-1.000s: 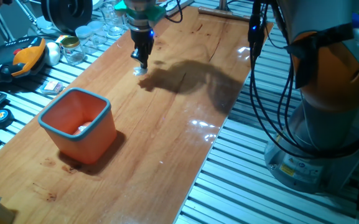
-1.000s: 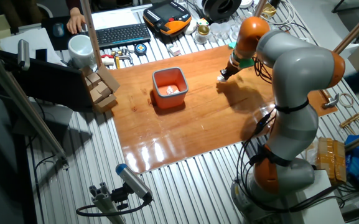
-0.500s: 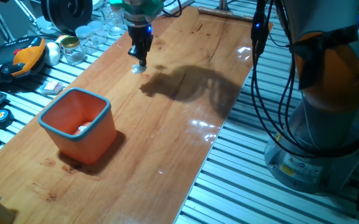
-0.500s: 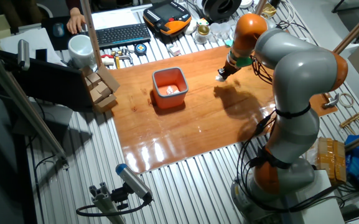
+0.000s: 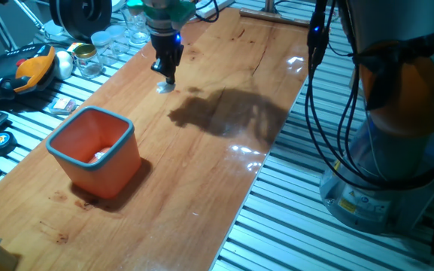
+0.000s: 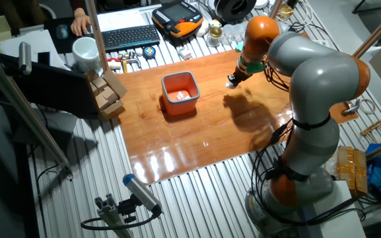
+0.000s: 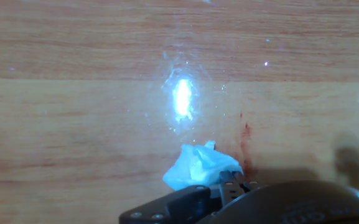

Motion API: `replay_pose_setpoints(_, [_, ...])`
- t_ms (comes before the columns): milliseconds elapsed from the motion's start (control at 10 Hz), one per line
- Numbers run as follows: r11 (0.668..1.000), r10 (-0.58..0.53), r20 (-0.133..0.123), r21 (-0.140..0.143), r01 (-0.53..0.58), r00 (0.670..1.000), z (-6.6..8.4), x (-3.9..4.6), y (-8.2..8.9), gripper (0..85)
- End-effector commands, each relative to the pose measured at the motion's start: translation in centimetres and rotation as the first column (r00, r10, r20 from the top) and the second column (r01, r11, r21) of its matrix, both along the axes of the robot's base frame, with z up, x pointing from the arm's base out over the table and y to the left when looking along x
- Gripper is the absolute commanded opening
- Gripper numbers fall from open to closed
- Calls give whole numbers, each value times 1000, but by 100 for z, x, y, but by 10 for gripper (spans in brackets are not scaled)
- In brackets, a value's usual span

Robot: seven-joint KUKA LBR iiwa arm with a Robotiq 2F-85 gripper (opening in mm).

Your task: Put the garbage in the trash can

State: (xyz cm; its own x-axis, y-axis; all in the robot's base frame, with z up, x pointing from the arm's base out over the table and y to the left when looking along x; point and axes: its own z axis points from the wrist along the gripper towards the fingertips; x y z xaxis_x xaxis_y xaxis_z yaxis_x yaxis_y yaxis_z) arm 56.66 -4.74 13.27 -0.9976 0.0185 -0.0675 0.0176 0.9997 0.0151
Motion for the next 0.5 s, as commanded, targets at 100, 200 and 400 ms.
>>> replay_pose_setpoints(100, [1000, 4, -3, -11, -4, 1000, 7, -31, 17, 0])
replay_pose_setpoints(200, [999, 24, 6, -29, -24, 1000, 7, -31, 17, 0])
replay_pose_setpoints(400, [996, 75, 23, -39, -74, 997, 7, -31, 17, 0])
